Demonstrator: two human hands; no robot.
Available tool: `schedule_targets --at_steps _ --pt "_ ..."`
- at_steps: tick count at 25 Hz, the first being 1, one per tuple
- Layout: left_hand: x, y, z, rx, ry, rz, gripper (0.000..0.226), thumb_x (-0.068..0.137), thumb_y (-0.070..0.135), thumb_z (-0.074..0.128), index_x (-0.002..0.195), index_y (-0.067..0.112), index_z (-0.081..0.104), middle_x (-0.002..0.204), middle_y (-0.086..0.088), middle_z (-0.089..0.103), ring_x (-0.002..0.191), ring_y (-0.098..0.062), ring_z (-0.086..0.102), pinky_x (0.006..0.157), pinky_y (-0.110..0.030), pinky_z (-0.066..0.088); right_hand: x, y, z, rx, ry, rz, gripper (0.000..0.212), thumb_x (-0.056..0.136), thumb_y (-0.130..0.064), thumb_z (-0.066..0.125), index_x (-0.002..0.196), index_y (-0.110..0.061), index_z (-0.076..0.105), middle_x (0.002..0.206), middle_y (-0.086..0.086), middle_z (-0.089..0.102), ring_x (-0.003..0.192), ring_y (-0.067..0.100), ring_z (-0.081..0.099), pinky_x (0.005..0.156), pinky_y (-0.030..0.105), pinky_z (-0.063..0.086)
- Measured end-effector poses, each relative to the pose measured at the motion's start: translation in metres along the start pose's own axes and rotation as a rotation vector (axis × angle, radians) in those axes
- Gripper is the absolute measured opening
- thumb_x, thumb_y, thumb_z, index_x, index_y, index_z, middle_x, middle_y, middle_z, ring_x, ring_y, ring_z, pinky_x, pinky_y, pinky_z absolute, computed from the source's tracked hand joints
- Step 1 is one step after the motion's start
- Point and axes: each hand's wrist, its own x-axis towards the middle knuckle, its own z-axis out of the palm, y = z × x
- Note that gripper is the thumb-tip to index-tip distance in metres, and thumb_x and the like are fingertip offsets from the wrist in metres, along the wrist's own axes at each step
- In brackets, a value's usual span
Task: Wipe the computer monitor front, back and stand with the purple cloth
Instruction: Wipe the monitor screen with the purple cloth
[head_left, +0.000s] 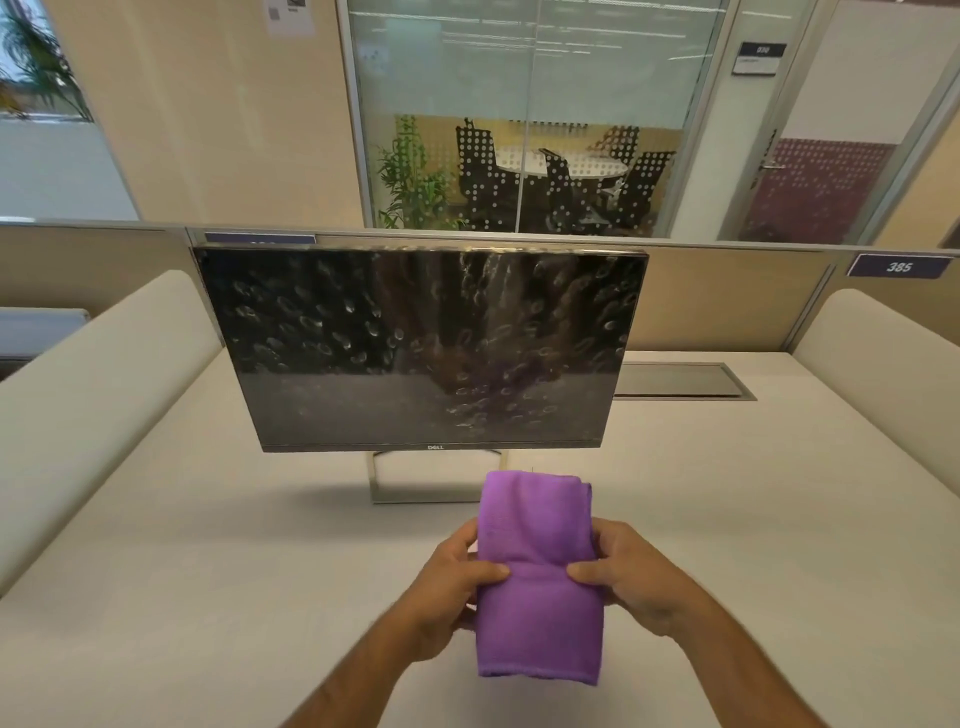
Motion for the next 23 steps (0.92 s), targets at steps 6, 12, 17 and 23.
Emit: schedule_targets --at_steps 6,12,17,23 --pt "-0.003 0.016 -0.002 -0.118 0.001 0.094 0.026 0.100 0.010 0.047 0.100 0.003 0.072 0.106 -0.024 0.067 0.091 -0.035 0.065 0.080 -0.046 0.056 -0.001 -0.013 -0.002 0.126 -0.047 -0.085 0.025 0.096 0.006 0.051 0.101 0.000 0.074 0.112 0.008 0.073 0.100 0.032 0.069 0.073 0.043 0.058" --pt "-0.004 0.027 -0.011 -0.115 -0.005 0.014 0.027 0.099 0.022 0.048 0.085 0.009 0.068 0.096 -0.011 0.066 0.086 -0.027 0.064 0.072 -0.041 0.058 -0.002 -0.017 0.008 -0.195 0.040 -0.233 0.047 0.081 0.017 0.042 0.069 -0.010 0.079 0.105 0.005 0.070 0.097 0.024 0.066 0.075 0.027 0.053" --pt "-0.006 0.037 -0.022 0.114 -0.130 0.076 0.051 0.071 -0.004 0.082 0.112 0.021 0.066 0.131 -0.008 0.052 0.110 -0.035 0.064 0.089 -0.055 0.055 -0.011 -0.019 -0.004 0.032 -0.122 -0.253 0.054 0.064 -0.039 0.069 0.118 -0.029 0.071 0.122 0.007 0.065 0.109 0.029 0.064 0.081 0.038 0.056" --pt "-0.017 0.071 -0.011 0.312 -0.329 0.259 0.104 0.074 -0.014 0.072 0.145 0.048 0.028 0.118 -0.005 0.065 0.108 -0.031 0.066 0.083 -0.045 0.058 -0.001 -0.016 0.011 0.510 -0.344 -0.131 0.084 0.075 -0.066 0.072 0.143 -0.021 0.050 0.145 0.021 0.048 0.130 0.045 0.047 0.105 0.058 0.040"
